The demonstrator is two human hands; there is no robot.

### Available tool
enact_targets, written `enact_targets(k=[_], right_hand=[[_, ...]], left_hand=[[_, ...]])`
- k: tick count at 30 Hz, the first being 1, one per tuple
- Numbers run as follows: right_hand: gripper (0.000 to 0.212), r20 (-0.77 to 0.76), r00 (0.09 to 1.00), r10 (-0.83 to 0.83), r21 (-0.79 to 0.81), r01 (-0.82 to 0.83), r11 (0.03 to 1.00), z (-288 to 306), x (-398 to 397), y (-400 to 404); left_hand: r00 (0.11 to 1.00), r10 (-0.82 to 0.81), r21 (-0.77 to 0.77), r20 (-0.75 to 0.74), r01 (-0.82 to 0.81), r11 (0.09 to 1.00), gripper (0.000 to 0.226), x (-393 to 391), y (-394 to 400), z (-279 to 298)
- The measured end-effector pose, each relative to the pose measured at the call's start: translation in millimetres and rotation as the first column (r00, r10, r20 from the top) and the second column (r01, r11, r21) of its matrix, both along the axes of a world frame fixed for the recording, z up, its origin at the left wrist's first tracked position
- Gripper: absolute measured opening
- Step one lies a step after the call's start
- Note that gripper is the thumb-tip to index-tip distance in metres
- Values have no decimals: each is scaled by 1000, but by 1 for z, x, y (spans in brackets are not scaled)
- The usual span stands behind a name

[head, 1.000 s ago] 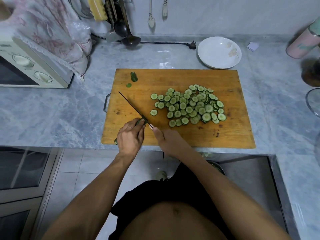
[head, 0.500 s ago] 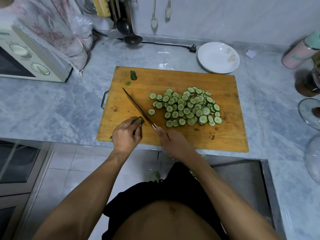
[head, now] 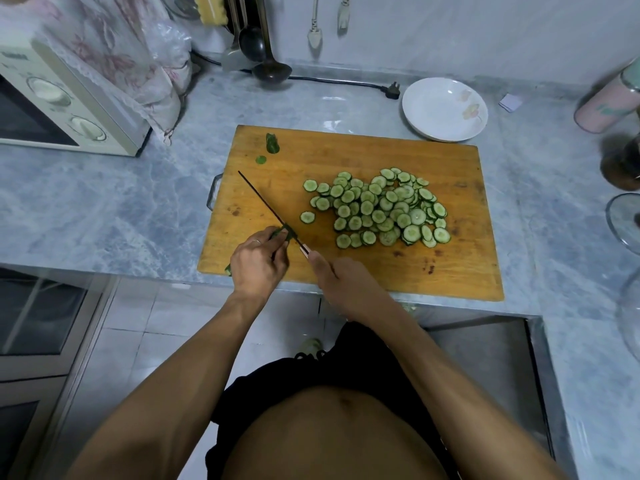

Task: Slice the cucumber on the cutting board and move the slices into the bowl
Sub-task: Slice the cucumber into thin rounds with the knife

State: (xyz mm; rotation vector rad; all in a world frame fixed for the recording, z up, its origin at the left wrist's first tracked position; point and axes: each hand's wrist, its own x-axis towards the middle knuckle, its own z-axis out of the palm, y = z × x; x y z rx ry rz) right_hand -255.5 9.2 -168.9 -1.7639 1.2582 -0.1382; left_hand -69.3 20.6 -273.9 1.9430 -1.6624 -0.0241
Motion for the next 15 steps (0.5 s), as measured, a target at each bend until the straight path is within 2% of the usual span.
enact_targets(k=[5, 10, 15], right_hand=[[81, 52, 998, -32, 75, 29, 997, 4, -2, -7], [64, 21, 1000, 16, 24, -16, 1000, 2, 11, -13], [60, 2, 999, 45, 6, -45, 999, -7, 20, -19]], left_hand=[[1000, 1, 11, -8, -1, 1000, 26, 1, 0, -4], [1000, -8, -9, -4, 8, 1000, 27, 0, 0, -5], [1000, -7, -16, -14, 6, 1000, 25, -2, 0, -2]])
